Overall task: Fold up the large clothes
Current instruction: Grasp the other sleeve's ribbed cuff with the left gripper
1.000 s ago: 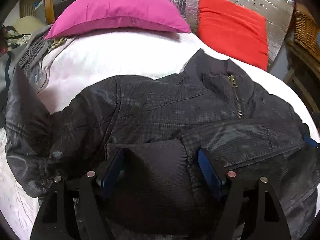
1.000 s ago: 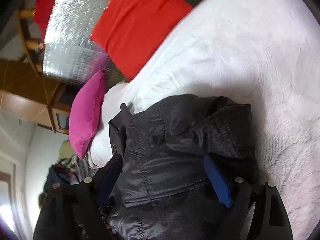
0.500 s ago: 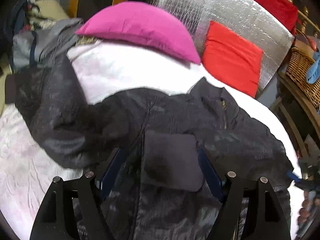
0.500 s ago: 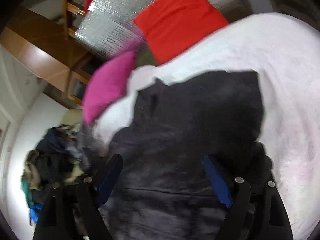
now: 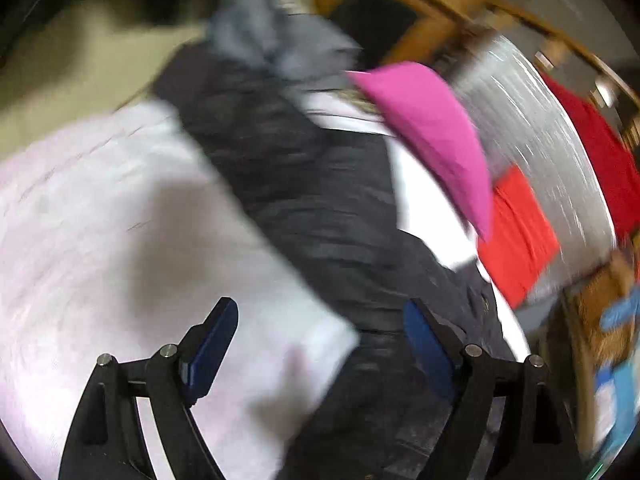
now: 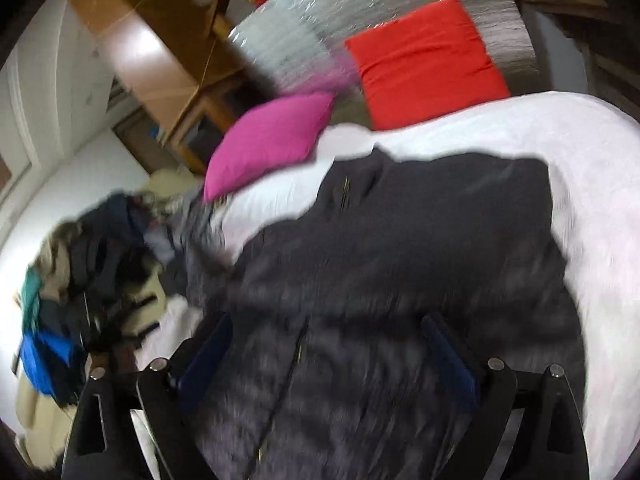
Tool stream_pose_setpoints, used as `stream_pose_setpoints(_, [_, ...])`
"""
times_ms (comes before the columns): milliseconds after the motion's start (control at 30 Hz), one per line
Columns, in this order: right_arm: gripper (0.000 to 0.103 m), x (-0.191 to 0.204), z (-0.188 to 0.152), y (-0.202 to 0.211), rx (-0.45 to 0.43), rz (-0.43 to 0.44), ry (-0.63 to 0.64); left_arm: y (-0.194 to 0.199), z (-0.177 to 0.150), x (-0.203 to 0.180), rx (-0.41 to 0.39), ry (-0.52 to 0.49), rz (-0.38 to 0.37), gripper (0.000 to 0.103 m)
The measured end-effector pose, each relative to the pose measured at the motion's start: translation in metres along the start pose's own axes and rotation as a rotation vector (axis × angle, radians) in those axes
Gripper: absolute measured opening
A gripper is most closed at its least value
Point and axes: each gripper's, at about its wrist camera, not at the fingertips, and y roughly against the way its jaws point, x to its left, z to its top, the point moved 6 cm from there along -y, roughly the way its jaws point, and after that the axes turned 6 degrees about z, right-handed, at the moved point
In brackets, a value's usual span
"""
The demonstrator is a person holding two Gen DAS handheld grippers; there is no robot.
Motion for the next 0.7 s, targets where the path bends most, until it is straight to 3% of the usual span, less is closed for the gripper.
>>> stream_pose_setpoints(100, [0.097, 0.014, -0.030, -0.002, -0.003, -0.031, 0.005, 0.003, -0.003, 0.043, 0.020, 0.107, 0.025, 0.085])
stream_pose_setpoints(200, [0.097, 0.029, -0.053, 0.002, -0.015, -0.033, 0.000, 0.010, -0.011, 0.066, 0.022, 0.138, 0.027, 0.085])
stream_pose_setpoints(400, [0.097, 0.051, -0.079, 0.006, 0.024, -0.068, 0.064, 0.020, -0.005, 0.094, 0.007, 0.243, -0.048, 0.085])
stream_pose_setpoints(500, [0.097, 0.056, -0.080, 0.009, 0.012, -0.078, 0.071, 0.019, 0.013, 0.101, -0.014, 0.304, -0.104, 0.085])
stream_pose_setpoints(700, [0.097, 0.066, -0.081, -0.004, 0.010, -0.131, 0.143, 0.004, 0.064, 0.110, -0.046, 0.338, -0.131, 0.085])
